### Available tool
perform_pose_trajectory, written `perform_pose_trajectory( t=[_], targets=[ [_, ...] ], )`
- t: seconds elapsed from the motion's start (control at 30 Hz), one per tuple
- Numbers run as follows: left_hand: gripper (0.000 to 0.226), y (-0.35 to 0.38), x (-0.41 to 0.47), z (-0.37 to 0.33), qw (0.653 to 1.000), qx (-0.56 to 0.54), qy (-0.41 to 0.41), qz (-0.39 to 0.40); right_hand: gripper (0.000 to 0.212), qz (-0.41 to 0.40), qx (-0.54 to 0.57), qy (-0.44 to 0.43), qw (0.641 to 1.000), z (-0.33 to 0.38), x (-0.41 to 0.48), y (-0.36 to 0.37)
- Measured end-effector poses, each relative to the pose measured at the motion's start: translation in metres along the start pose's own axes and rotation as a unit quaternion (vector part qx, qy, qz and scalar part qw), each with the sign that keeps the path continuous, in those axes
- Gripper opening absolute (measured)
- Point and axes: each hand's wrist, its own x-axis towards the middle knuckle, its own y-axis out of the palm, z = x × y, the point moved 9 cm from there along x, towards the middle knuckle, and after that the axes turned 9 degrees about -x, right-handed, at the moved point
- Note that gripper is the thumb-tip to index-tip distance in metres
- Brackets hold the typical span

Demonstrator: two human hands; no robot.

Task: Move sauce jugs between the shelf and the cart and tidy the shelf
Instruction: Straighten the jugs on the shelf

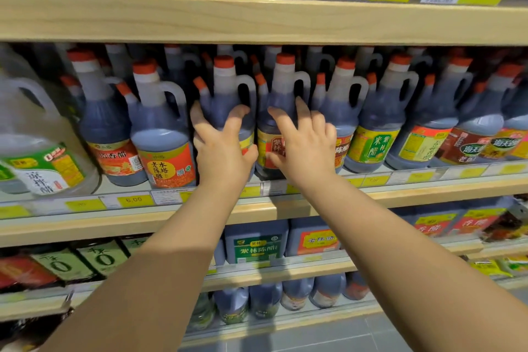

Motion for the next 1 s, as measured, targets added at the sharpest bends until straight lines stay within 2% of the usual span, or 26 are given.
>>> perform_pose_trajectory(
  t=[0.1,0.27,0.37,0.43,0.53,0.63,0.8,1.0],
  targets=[
    [0.067,0.006,0.000,0.001,1.000,0.006,-0.014,0.010,0.085,-0.007,-0.009,0.007,1.000,-0.001,-0.002,-0.001],
    [0.068,0.007,-0.009,-0.005,1.000,0.021,-0.005,0.020,0.082,0.031,-0.002,-0.007,0.999,-0.001,-0.003,-0.002],
    [0.066,-0.002,-0.023,-0.004,0.997,-0.002,0.002,0.076,0.071,0.066,0.013,-0.022,0.998,0.000,-0.012,-0.012],
    [0.059,-0.023,-0.033,-0.001,0.995,-0.022,0.024,0.092,0.059,0.056,0.045,-0.025,0.997,0.004,-0.021,-0.028],
    [0.044,-0.068,-0.044,0.012,0.996,-0.039,0.050,0.059,0.040,0.058,0.116,-0.045,0.991,0.024,-0.033,-0.049],
    [0.042,-0.112,-0.044,0.039,1.000,-0.010,0.010,0.016,0.034,0.095,0.146,-0.072,0.982,0.057,-0.038,-0.064],
    [0.061,-0.143,-0.016,0.084,0.997,0.032,-0.065,0.030,0.049,0.086,0.189,-0.106,0.972,0.120,-0.034,-0.076],
    [0.071,-0.125,0.028,0.116,0.987,0.119,-0.060,0.088,0.076,0.074,0.093,-0.082,0.990,0.173,-0.015,-0.046]
  ],
)
